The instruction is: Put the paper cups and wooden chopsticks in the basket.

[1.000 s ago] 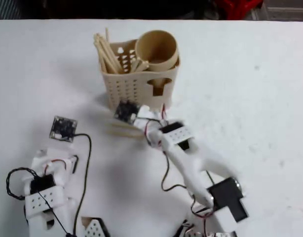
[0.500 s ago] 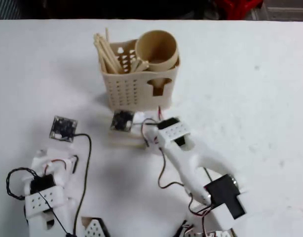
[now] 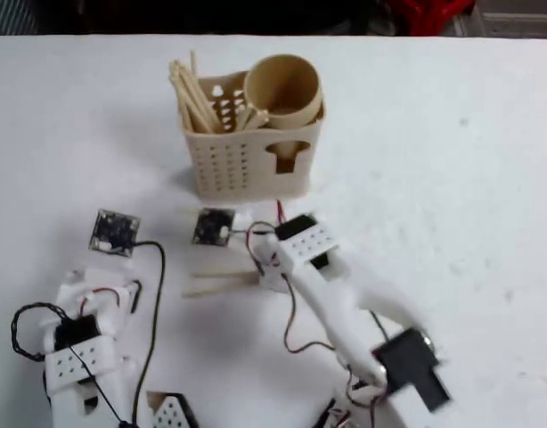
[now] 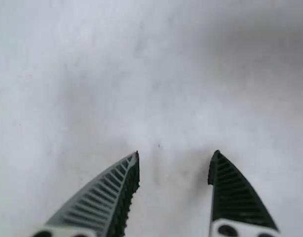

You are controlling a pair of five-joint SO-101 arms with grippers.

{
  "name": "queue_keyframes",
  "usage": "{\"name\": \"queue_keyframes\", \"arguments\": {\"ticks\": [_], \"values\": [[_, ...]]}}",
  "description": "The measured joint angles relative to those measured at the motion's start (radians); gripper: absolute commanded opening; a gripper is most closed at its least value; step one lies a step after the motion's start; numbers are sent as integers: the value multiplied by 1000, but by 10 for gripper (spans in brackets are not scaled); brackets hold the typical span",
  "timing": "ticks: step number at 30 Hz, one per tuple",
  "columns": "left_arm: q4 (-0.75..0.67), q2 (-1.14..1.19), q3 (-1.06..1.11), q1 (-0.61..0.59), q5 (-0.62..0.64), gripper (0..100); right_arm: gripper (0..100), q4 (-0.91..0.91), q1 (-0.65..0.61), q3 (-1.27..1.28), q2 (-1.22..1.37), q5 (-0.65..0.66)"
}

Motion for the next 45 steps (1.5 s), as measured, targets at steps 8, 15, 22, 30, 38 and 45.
{"name": "queue_keyframes", "arguments": {"ticks": [8,15,22,30,38,45], "values": [[0,0,0,0,0,238,60,-14,-86,51,-104,-12],[0,0,0,0,0,238,55,-167,-95,51,31,-18],[0,0,0,0,0,238,15,-226,-72,49,77,-20],[0,0,0,0,0,238,16,-199,-60,51,-49,-149],[0,0,0,0,0,238,16,-143,-60,29,-503,-281],[0,0,0,0,0,238,16,-210,-61,-261,-713,-292]]}}
